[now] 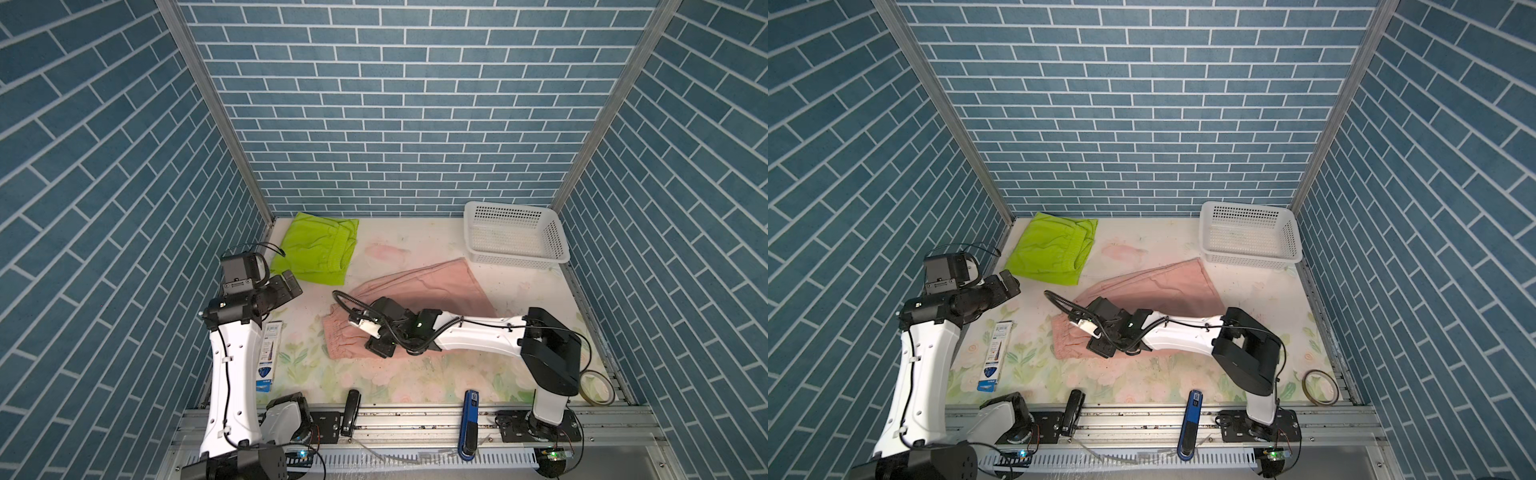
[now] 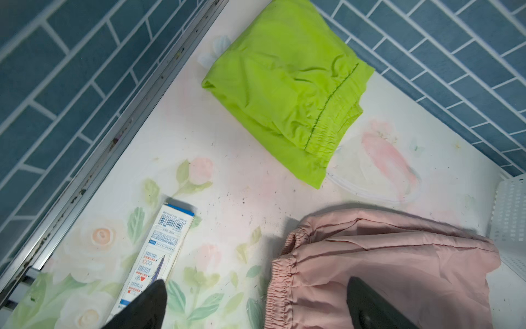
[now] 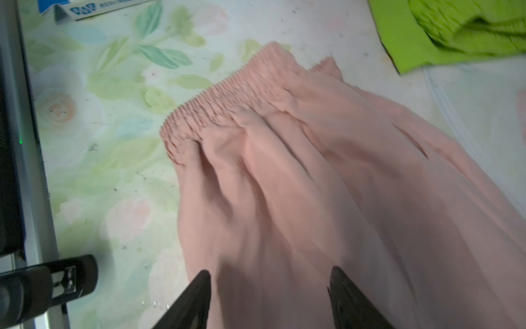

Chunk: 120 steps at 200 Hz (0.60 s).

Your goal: Fold and stack the shorts

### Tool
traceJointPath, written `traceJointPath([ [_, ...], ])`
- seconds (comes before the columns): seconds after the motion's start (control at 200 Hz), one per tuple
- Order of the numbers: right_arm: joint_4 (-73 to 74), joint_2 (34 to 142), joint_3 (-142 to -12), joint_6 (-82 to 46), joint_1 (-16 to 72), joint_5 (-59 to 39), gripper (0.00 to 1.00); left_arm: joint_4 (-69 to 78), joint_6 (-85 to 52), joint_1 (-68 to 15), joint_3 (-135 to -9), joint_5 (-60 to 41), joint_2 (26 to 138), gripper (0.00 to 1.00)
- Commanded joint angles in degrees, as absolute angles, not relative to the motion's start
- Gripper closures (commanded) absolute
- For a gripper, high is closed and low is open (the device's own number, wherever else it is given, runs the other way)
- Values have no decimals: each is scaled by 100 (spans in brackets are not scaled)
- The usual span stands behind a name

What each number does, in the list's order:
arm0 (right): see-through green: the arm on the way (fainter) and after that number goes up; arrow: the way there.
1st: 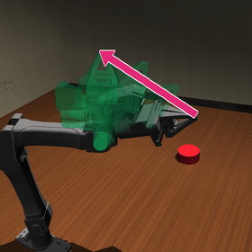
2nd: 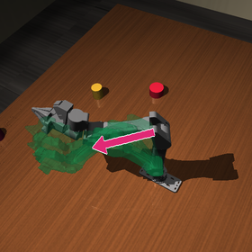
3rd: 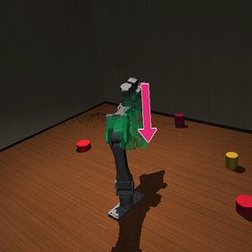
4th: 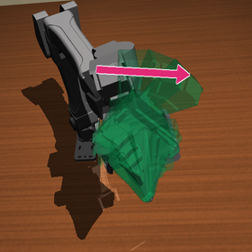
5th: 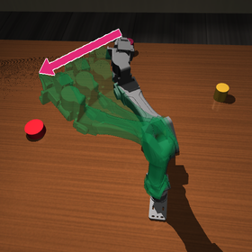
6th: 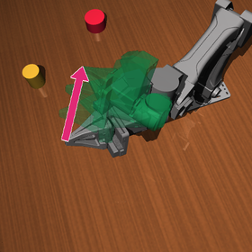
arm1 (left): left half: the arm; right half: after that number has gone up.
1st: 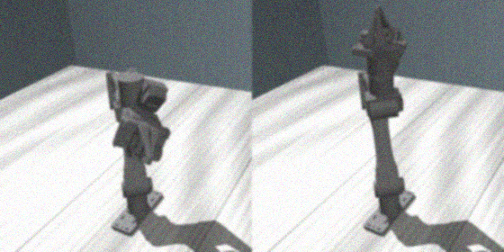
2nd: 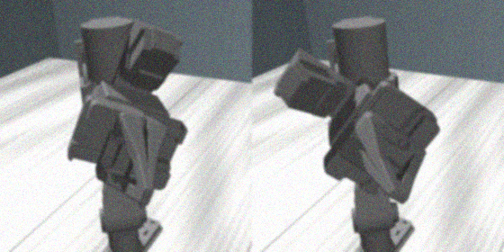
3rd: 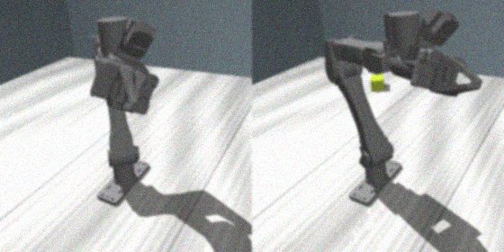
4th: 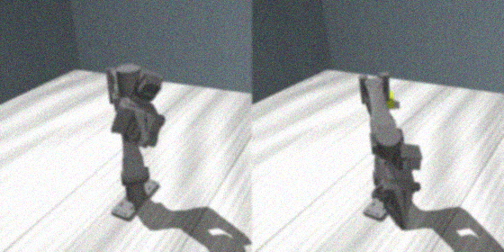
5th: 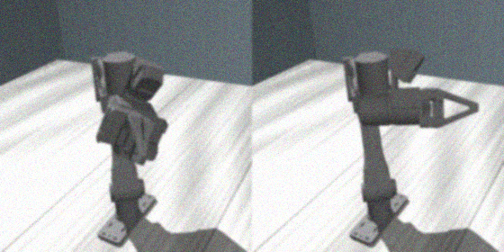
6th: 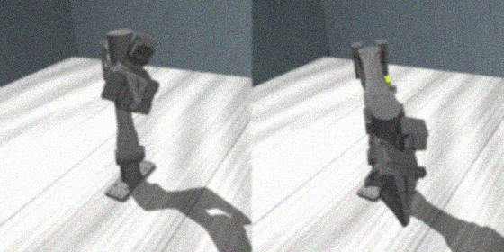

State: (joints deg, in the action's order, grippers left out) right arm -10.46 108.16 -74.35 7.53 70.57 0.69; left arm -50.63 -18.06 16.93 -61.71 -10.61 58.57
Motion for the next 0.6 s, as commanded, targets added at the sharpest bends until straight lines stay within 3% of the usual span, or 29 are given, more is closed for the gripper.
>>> traceJointPath([
  [0.0,-942,11214,-7857,1714,7229,-20,32,-5381,-1535,1965,-6015,-1379,5833,0],
  [0.16,-990,11684,-8224,2100,7443,-4,26,-5430,-1491,2396,-6011,-1587,5629,0],
  [0.595,-1411,12524,-8992,2465,7488,660,26,-5361,-1514,2710,-5960,-2043,5582,0],
])
